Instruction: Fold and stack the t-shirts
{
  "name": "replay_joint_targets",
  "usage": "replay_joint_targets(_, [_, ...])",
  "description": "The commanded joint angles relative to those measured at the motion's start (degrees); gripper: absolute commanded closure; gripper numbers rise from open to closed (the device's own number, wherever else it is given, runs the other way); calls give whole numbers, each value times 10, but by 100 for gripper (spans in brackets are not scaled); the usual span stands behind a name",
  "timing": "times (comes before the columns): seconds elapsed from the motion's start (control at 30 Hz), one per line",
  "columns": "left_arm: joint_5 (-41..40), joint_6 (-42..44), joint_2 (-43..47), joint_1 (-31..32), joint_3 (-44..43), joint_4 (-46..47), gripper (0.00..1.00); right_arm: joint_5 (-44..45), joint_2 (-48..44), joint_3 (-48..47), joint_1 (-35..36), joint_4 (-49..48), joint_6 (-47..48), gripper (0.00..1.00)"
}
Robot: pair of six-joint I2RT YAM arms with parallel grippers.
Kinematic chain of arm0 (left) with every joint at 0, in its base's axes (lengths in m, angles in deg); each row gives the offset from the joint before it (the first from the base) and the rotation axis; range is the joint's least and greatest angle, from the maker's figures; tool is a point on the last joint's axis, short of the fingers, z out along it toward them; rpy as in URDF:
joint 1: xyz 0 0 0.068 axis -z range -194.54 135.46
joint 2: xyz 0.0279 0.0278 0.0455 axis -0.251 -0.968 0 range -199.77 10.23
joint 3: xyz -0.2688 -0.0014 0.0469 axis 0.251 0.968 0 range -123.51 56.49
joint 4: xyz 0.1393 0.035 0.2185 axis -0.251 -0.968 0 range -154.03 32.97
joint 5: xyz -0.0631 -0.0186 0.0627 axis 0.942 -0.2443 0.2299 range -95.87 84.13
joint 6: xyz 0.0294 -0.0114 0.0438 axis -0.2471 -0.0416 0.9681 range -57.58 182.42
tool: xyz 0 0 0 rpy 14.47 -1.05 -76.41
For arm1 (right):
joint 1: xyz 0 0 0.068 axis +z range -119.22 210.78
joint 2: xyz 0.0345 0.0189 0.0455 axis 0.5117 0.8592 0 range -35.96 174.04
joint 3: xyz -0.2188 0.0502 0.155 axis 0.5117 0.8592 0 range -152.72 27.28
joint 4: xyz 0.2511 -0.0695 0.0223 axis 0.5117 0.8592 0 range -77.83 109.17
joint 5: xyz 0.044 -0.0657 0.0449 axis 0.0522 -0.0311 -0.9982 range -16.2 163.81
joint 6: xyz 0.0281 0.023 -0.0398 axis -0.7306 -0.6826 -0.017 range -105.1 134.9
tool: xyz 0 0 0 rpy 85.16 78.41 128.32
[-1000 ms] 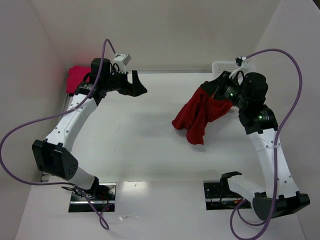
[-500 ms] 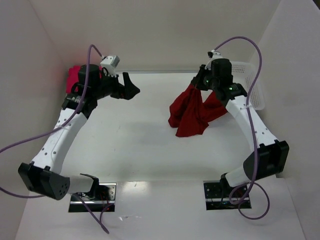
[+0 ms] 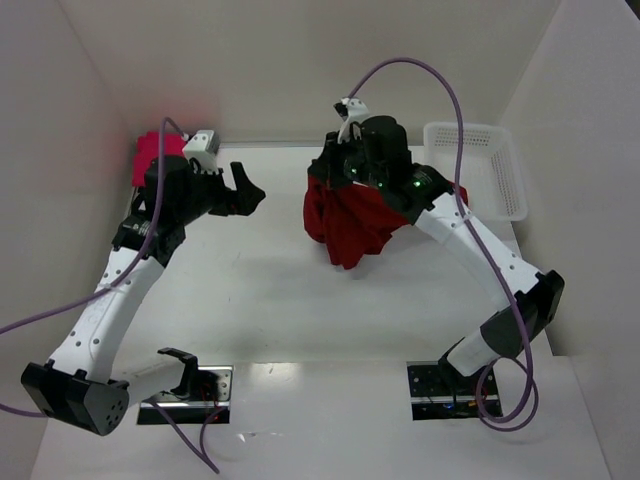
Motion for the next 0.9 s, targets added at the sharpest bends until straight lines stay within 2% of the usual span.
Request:
replay_joint_targets(0.0, [-23, -23, 33, -2, 13, 17, 1, -6, -70, -51, -7, -33, -7, 99])
replay_joint_targets(0.1, [-23, -23, 38, -2, 25, 22, 1, -1, -84, -92, -7, -22, 6, 99])
replay_joint_targets(0.23, [-11, -31, 38, -2, 43, 46, 1, 16, -78, -194, -7, -1, 17, 99])
replay_joint_targets(0.37, [9, -42, 38, -2, 58, 70, 1, 95, -58, -258, -7, 17, 54, 99])
replay_joint_targets(0.5, [20, -48, 49, -2, 63, 75, 1, 218, -59, -300, -7, -7, 80, 99])
replay_joint_targets(0.57, [20, -48, 54, -2, 63, 70, 1, 227, -59, -317, -7, -21, 87, 99])
replay_joint_targets(0.7, [13, -48, 66, -2, 68, 70, 1, 157, -77, -324, -7, -44, 69, 99])
replay_joint_targets(0.87, [18, -48, 66, -2, 74, 70, 1, -22, -70, -316, -7, -68, 15, 99])
